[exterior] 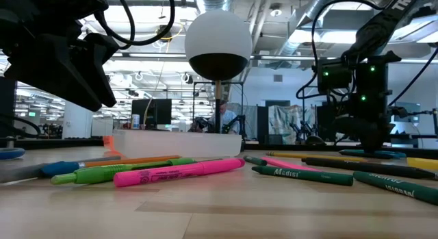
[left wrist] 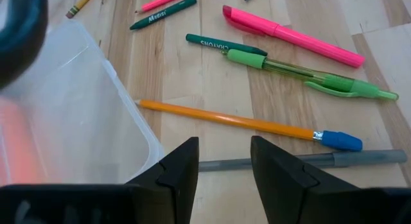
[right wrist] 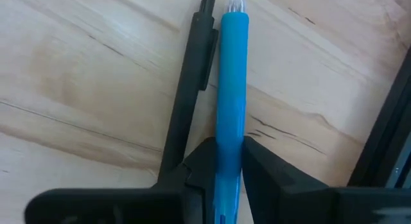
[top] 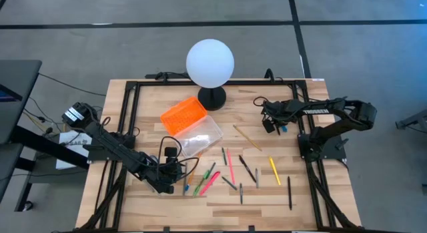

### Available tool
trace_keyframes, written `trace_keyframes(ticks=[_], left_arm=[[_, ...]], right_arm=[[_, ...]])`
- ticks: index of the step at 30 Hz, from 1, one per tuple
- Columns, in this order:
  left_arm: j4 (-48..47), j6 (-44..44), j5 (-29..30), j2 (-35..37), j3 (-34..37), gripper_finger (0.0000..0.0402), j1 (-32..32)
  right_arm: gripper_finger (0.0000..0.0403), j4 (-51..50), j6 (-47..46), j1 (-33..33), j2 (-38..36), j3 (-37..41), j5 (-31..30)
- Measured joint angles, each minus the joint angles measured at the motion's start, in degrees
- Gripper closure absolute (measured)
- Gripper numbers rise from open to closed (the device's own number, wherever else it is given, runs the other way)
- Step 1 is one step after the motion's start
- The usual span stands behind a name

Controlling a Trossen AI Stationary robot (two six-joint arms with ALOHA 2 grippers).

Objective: Pick & place school supplies into a supply box
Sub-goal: Put the blue pen into the orange supply box

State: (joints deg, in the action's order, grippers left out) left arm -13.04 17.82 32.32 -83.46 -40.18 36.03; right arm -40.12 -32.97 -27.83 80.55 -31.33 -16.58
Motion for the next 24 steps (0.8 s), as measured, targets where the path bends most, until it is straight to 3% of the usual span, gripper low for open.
trace_keyframes(ticks=[24], left_arm=[[0.00,0.00,0.02,0.00,0.00,0.0265,0.00]], right_arm=[[0.0363,0.07,0.00,0.11,-0.05,-0.04,-1.43]])
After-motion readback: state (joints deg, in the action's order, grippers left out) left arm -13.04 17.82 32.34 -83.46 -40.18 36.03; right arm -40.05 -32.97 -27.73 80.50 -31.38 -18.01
